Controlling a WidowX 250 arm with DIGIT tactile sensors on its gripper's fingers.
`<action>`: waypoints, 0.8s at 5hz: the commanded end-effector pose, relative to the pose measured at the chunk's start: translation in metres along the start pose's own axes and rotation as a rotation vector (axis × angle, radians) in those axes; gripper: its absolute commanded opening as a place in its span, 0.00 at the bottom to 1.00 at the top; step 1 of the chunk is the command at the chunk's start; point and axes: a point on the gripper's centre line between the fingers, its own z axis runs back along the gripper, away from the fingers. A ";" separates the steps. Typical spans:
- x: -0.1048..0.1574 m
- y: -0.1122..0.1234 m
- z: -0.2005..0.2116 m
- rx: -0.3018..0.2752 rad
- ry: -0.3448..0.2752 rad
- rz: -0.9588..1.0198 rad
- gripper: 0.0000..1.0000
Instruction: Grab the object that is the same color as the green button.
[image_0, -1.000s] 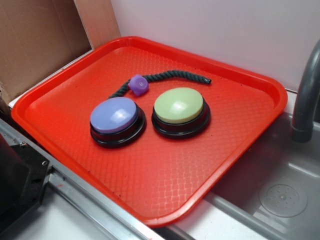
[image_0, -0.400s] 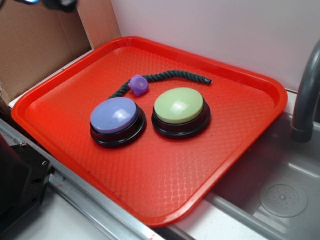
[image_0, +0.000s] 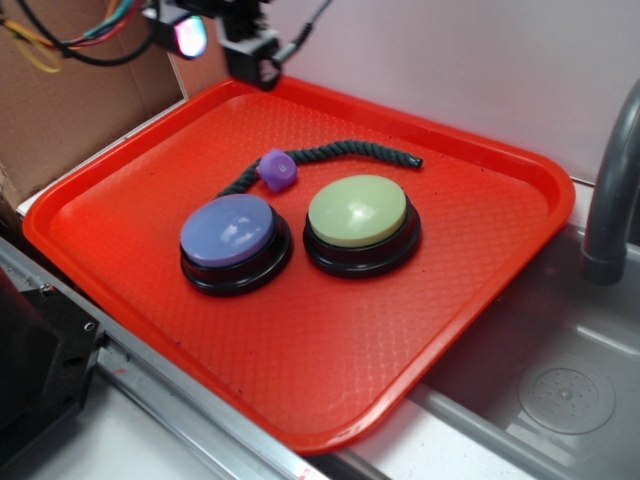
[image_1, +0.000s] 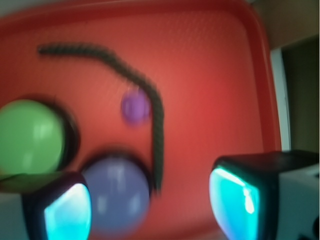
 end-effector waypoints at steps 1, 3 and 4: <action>0.047 -0.004 -0.050 0.013 -0.108 0.014 1.00; 0.071 0.011 -0.101 -0.010 -0.043 -0.035 1.00; 0.069 0.014 -0.115 -0.052 -0.016 -0.042 1.00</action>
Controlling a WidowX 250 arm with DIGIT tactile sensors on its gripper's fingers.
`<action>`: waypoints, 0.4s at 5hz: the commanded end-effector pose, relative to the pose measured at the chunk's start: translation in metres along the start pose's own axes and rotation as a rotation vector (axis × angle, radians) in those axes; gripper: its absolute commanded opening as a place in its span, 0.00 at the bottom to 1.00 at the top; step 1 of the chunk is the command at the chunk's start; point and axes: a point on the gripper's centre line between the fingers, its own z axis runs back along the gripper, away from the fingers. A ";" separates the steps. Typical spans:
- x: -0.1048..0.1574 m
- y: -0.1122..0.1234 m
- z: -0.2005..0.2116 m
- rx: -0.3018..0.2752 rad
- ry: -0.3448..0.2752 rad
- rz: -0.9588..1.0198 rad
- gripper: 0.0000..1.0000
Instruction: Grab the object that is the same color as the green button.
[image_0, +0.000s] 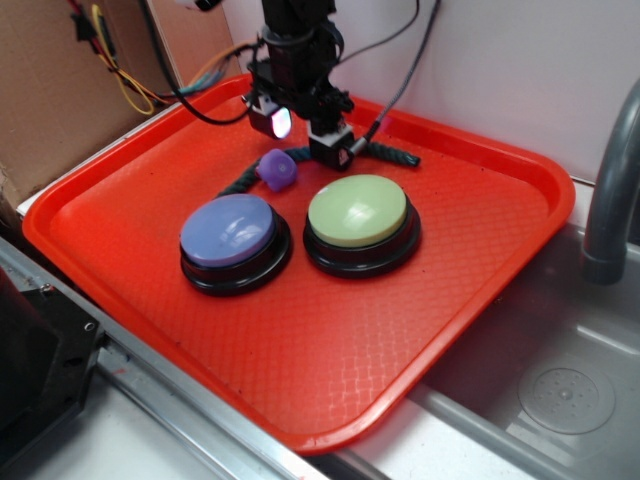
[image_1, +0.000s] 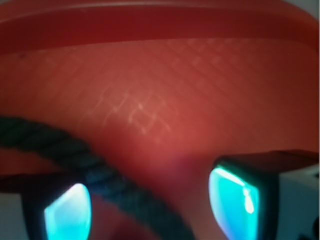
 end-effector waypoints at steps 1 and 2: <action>0.003 0.003 -0.005 -0.071 -0.027 -0.045 1.00; -0.001 -0.003 -0.007 -0.060 -0.033 -0.063 0.00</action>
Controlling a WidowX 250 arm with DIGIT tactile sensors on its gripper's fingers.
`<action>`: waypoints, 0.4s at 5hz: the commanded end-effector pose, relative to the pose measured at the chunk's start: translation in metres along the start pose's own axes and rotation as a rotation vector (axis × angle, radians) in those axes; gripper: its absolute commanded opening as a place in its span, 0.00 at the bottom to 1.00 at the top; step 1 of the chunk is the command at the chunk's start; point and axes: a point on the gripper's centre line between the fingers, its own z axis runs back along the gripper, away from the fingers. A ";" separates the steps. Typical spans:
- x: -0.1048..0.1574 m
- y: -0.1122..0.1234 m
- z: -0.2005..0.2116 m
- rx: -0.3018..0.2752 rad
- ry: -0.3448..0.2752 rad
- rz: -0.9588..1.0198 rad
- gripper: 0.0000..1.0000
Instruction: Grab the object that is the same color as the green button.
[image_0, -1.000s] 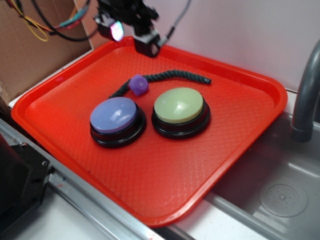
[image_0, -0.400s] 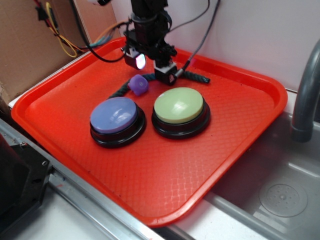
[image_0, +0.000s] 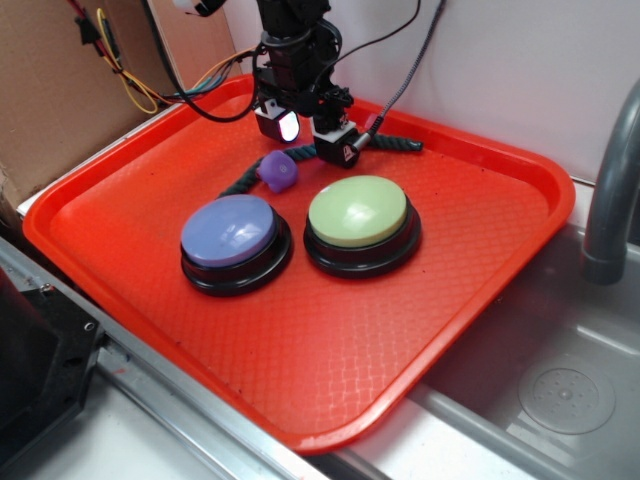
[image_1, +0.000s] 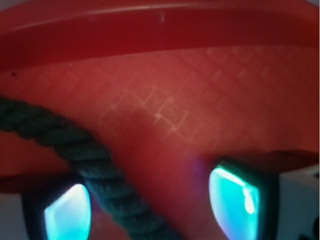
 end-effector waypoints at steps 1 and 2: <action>-0.005 -0.002 0.002 -0.024 -0.020 -0.035 0.00; -0.006 0.000 0.004 -0.025 -0.015 -0.037 0.00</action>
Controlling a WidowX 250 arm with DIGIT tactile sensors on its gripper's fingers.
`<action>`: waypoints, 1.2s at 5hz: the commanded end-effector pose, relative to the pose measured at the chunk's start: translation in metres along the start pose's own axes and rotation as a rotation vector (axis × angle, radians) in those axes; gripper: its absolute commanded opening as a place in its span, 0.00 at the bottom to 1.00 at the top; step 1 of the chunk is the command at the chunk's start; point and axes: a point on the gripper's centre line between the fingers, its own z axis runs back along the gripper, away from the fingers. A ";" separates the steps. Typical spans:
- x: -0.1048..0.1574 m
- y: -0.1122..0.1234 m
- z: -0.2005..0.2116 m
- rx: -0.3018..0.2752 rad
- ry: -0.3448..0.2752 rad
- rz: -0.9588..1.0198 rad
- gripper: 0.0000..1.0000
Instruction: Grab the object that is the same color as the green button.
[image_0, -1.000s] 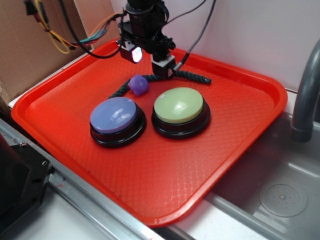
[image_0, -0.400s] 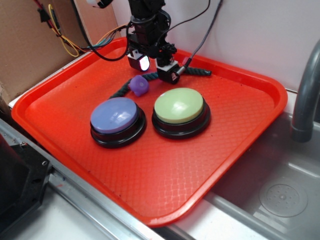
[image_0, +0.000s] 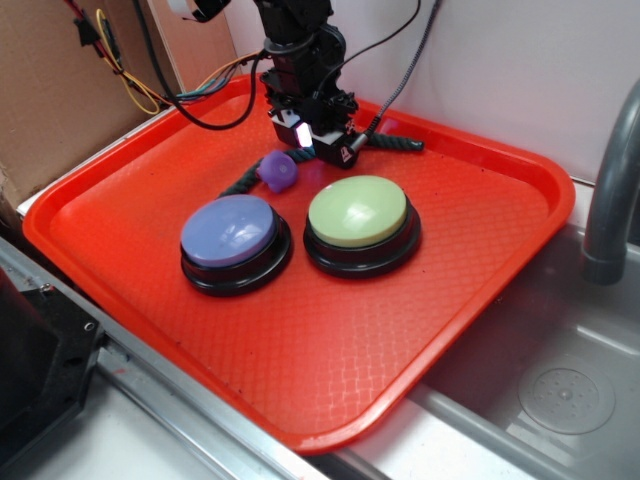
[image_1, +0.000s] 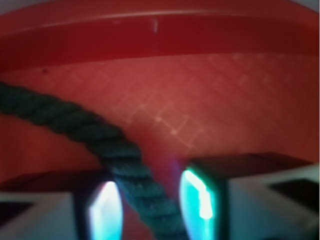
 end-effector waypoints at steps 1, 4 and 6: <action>-0.003 0.009 0.012 0.001 0.007 -0.012 0.00; -0.040 0.021 0.136 0.026 0.047 0.223 0.00; -0.103 0.022 0.202 -0.028 -0.146 0.263 0.00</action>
